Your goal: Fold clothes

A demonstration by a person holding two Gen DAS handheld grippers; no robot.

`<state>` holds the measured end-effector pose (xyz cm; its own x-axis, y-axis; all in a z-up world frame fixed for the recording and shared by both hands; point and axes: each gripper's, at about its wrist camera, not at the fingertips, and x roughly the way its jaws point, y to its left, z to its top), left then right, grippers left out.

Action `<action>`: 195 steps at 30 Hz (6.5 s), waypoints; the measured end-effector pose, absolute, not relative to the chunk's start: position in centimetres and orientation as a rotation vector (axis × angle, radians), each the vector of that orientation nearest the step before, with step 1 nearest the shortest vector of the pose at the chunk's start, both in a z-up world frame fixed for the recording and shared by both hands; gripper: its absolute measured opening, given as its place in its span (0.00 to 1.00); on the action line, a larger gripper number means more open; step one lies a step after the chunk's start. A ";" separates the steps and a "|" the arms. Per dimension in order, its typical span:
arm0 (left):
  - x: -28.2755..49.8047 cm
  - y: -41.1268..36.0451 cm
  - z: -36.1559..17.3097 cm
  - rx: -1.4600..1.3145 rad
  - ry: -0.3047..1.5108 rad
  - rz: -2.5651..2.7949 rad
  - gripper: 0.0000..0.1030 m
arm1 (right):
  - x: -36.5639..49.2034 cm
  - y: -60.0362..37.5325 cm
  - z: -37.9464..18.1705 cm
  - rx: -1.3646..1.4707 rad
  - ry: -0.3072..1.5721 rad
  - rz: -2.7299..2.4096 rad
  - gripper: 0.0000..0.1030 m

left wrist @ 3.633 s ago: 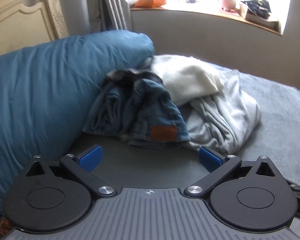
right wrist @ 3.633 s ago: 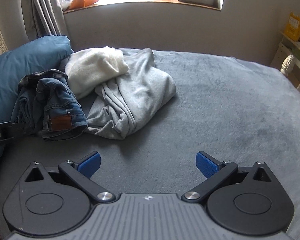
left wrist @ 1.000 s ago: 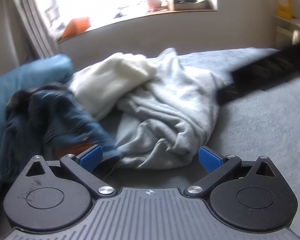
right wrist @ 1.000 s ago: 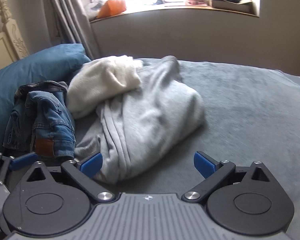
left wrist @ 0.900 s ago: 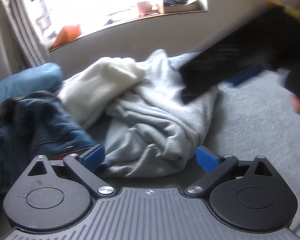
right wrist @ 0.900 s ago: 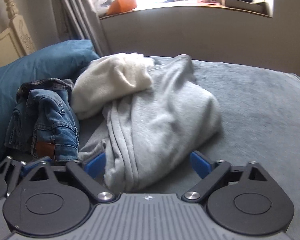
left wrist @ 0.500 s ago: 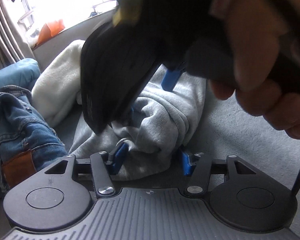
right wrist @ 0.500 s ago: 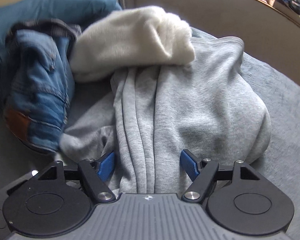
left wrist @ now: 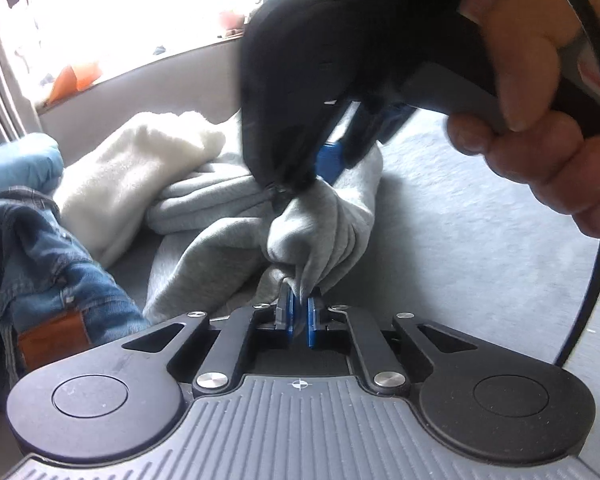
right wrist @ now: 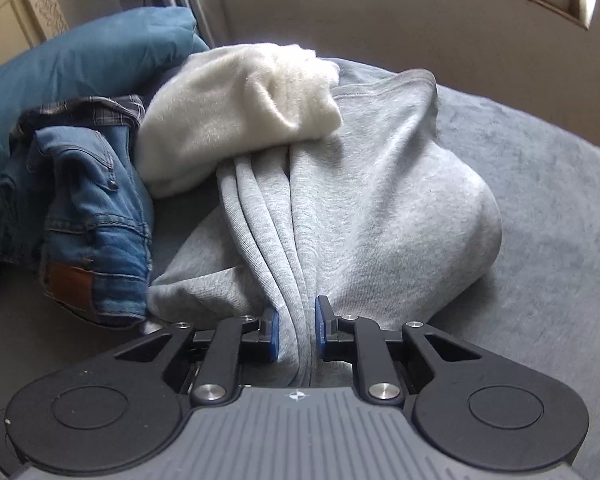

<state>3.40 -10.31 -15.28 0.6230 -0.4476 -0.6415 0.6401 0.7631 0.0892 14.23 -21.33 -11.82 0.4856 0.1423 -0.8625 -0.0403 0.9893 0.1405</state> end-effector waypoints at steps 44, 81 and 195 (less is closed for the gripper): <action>-19.7 4.7 -12.9 0.101 0.788 -0.804 0.31 | -14.5 -16.4 -4.3 0.217 0.955 0.115 0.53; -18.5 -1.9 -13.4 0.397 0.815 -0.715 0.31 | -43.8 -35.3 -17.5 1.266 0.767 -0.556 0.11; -15.8 7.0 -13.1 -0.114 0.861 -0.708 0.09 | -20.8 -14.0 -4.5 -0.174 1.063 0.500 0.04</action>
